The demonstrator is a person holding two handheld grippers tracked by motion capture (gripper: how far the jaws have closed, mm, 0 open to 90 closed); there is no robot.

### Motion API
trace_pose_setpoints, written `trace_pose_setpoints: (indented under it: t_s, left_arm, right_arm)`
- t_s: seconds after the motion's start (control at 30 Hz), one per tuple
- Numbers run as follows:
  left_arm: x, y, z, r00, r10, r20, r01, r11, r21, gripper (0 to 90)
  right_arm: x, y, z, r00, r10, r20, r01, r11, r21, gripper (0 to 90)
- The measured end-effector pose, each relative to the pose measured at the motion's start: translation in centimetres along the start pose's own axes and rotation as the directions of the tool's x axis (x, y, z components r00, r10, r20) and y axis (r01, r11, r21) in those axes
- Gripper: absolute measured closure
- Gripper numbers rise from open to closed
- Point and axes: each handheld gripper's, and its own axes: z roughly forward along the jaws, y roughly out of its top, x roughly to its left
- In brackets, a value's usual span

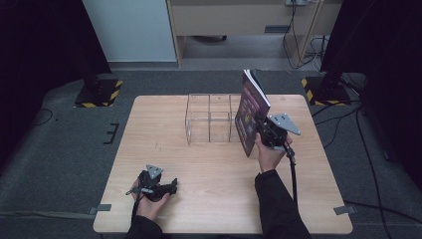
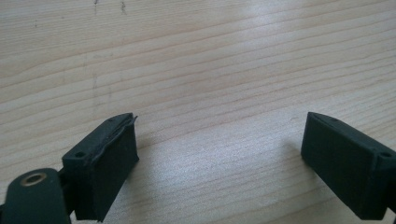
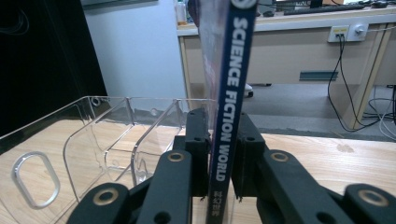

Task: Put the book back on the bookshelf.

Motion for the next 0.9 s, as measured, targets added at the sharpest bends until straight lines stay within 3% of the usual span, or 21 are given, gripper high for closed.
trace_pose_setpoints:
  t_s: [0.37, 0.7, 0.87, 0.9]
  left_arm:
    - [0.0, 0.0, 0.0, 1.0, 0.0, 0.0, 0.0, 1.0, 0.0, 9.7]
    - [-0.01, 0.0, 0.0, 1.0, -0.001, 0.0, 0.001, 1.0, 0.0, 9.7]
    - [-0.01, 0.0, 0.0, 1.0, -0.001, 0.0, 0.001, 1.0, 0.001, 9.7]
    - [0.0, 0.0, 0.0, 1.0, 0.0, 0.0, 0.0, 1.0, 0.001, 9.6]
  right_arm:
    - [-0.3, 0.14, -0.16, 0.9999, -0.013, 0.01, 0.013, 1.0, 0.004, 78.1]
    - [-0.51, 0.43, -0.46, 0.9999, -0.012, -0.002, 0.012, 1.0, -0.011, 66.1]
    - [-0.78, 0.65, -0.22, 1.0, -0.001, -0.007, 0.001, 1.0, 0.012, 67.7]
    - [-0.89, 0.85, 0.02, 0.9999, 0.012, -0.006, -0.012, 0.999, 0.039, 72.7]
